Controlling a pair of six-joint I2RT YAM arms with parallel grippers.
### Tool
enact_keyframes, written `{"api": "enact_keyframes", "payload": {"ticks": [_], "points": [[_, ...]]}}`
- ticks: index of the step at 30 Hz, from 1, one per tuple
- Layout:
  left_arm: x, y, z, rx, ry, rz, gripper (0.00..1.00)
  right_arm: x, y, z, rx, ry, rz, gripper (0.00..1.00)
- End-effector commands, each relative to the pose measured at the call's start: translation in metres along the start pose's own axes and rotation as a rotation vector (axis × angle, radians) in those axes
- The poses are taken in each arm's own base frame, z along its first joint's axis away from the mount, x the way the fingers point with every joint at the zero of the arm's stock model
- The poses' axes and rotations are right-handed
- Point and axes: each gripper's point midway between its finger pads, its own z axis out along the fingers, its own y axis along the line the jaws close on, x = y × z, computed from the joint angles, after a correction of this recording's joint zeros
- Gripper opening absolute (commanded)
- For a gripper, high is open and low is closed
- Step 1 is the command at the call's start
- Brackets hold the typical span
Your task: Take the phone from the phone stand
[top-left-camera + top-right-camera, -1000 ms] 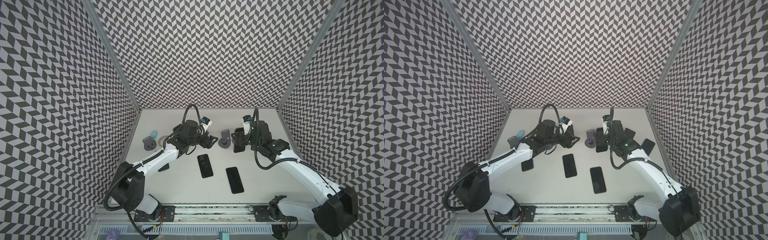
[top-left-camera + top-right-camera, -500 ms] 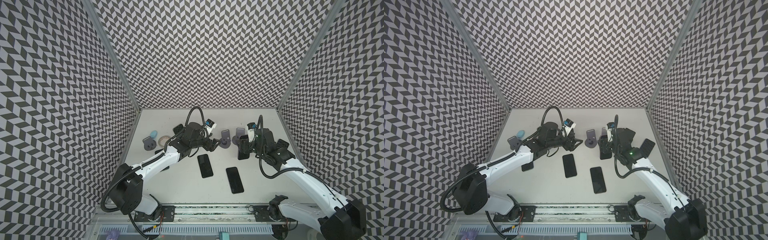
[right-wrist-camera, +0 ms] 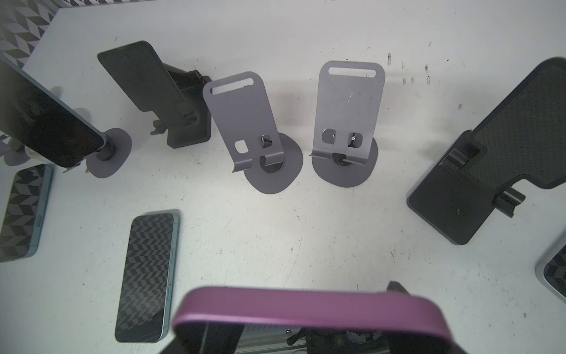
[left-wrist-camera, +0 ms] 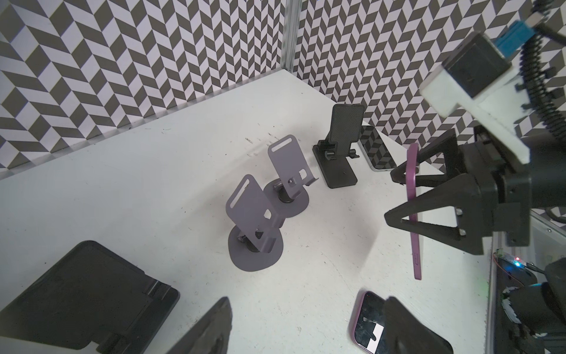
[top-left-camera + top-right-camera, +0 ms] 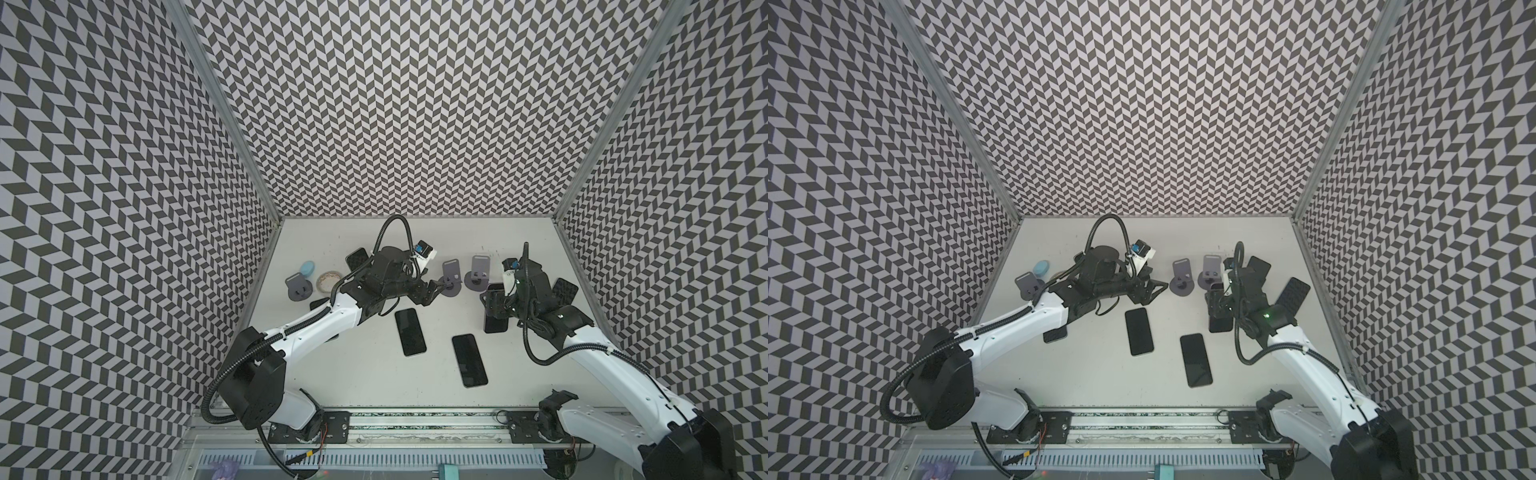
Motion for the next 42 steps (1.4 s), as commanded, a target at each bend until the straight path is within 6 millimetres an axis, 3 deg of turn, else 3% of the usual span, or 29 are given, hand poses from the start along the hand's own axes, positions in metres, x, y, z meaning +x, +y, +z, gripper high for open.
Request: {"api": "enact_keyframes", "payload": {"ticks": [1,15,42], "points": [[-0.005,-0.006,-0.004,0.005,-0.016,0.031,0.79,-0.022,0.005,-0.008,-0.027,-0.076,0.027,0.69],[-0.004,-0.006,-0.003,0.001,-0.007,0.036,0.79,-0.023,0.010,-0.002,-0.051,-0.036,0.046,0.66],[-0.008,-0.007,-0.007,-0.001,-0.014,0.046,0.79,0.017,0.004,0.044,-0.026,0.137,0.006,0.64]]}}
